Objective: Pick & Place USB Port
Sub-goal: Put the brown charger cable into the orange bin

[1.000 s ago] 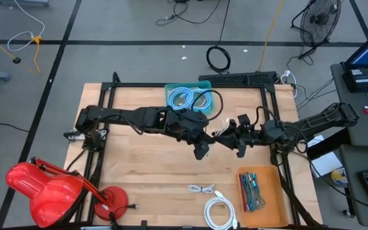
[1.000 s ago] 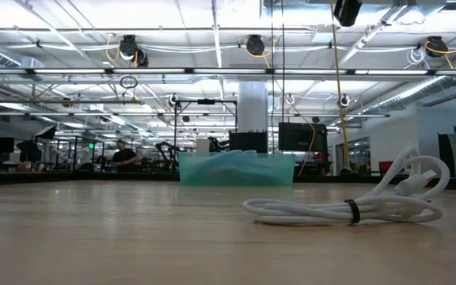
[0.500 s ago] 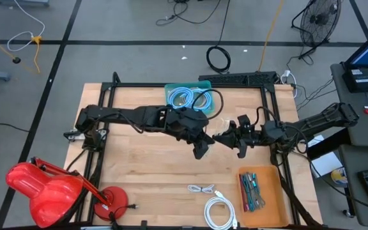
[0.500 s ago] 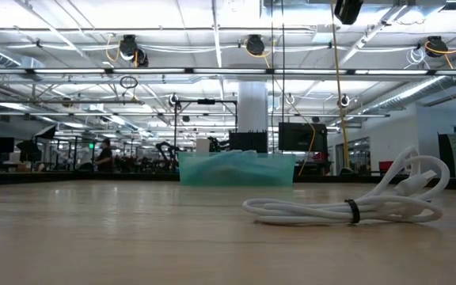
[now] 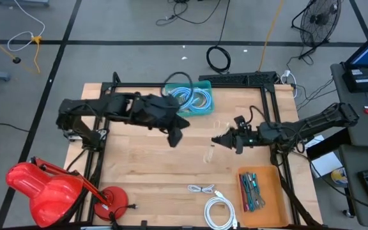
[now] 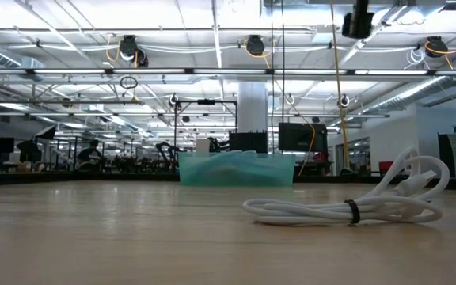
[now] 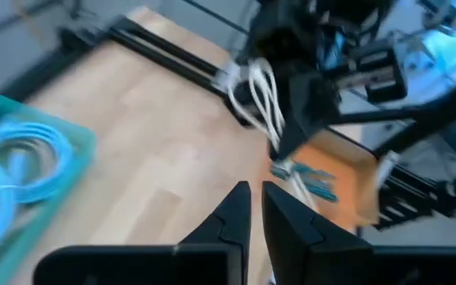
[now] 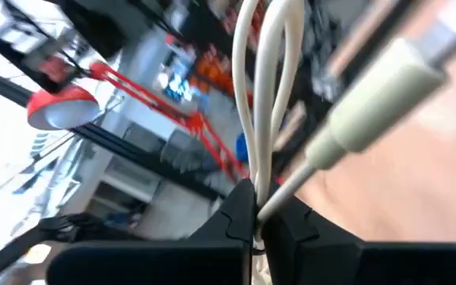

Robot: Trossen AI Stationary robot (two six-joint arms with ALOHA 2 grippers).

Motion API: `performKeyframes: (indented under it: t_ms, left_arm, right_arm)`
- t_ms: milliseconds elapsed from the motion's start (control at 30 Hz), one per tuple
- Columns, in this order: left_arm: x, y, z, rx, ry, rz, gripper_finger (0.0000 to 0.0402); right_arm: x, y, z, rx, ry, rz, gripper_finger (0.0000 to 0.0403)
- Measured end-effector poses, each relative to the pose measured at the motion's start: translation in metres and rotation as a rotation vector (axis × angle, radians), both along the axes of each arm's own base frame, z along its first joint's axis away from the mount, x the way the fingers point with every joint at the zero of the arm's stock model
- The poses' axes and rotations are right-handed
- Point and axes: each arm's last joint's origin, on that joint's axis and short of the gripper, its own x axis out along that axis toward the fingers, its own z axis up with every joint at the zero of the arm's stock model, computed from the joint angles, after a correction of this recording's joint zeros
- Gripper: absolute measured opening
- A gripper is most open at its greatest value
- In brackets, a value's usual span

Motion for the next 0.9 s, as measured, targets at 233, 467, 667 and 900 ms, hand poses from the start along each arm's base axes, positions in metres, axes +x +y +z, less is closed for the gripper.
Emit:
performKeyframes:
  t_ms: [233, 467, 667, 900]
  left_arm:
    - [-0.013, -0.008, -0.005, 0.077, 0.097, 0.059, 0.0005]
    - [-0.002, -0.019, -0.021, 0.096, 0.169, 0.048, 0.0017]
    - [0.004, -0.023, -0.028, 0.105, 0.191, 0.054, 0.0021]
    - [0.009, -0.024, -0.034, 0.097, 0.213, 0.06, 0.0021]
  right_arm:
    - [-0.014, 0.025, -0.029, 0.33, 0.375, 0.217, 0.0001]
    - [-0.057, 0.056, -0.059, 0.464, 0.895, 0.311, 0.0001]
    - [-0.099, 0.075, -0.069, 0.516, 1.164, 0.264, 0.0001]
    - [-0.127, 0.092, -0.078, 0.5, 1.287, 0.178, 0.0]
